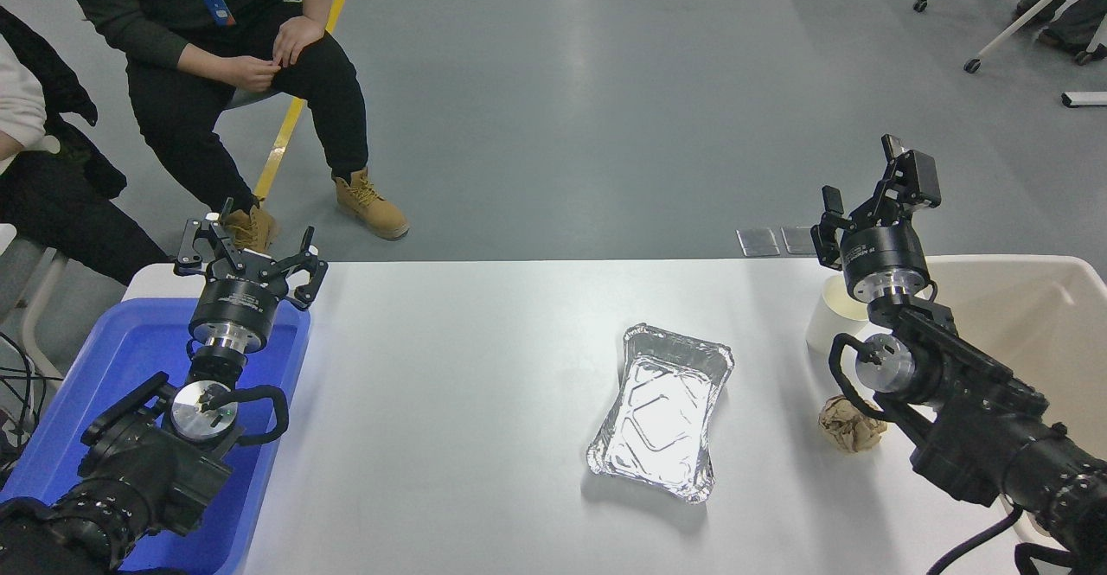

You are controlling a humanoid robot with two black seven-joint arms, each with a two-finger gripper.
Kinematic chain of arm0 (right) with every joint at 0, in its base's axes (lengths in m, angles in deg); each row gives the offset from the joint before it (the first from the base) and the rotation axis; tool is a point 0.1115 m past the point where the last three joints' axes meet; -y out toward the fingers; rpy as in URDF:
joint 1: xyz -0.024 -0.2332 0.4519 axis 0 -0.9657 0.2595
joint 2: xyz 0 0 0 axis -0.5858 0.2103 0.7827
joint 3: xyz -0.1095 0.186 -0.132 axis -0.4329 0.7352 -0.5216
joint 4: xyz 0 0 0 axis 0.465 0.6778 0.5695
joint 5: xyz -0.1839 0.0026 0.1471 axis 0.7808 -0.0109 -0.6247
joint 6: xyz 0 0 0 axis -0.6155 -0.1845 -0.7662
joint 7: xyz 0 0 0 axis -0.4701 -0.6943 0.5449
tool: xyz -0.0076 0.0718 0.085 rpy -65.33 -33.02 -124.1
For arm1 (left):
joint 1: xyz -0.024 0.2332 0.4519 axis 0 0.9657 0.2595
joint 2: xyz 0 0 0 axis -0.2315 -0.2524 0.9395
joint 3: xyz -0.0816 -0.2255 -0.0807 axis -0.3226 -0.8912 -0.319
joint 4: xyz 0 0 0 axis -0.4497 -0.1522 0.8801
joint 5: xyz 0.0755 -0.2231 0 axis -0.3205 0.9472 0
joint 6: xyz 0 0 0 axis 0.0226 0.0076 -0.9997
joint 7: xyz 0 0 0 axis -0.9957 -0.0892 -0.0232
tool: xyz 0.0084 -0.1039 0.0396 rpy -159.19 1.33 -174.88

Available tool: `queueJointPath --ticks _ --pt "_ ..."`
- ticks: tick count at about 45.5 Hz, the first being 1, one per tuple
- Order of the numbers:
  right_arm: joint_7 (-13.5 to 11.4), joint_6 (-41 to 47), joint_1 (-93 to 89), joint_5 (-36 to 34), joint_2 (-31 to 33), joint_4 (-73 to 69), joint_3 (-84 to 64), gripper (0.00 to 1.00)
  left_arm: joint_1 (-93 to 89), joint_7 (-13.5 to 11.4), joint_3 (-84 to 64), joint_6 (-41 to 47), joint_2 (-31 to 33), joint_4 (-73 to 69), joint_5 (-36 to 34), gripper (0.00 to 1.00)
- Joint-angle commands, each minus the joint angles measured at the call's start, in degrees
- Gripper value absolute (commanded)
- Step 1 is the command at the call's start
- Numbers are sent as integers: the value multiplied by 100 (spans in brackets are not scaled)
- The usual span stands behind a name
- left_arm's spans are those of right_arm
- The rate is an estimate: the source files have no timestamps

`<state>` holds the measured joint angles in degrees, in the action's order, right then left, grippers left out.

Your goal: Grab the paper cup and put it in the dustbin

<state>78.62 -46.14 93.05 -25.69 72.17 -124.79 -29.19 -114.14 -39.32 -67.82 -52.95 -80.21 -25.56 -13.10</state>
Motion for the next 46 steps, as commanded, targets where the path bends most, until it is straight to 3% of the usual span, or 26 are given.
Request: queueJointPath --ticks 1,46 --pt "0 -3 37 -2 4 0 -4 100 0 0 0 0 0 -4 9 99" --pt "0 -3 -77 -11 215 97 5 100 0 0 0 0 0 -4 0 99"
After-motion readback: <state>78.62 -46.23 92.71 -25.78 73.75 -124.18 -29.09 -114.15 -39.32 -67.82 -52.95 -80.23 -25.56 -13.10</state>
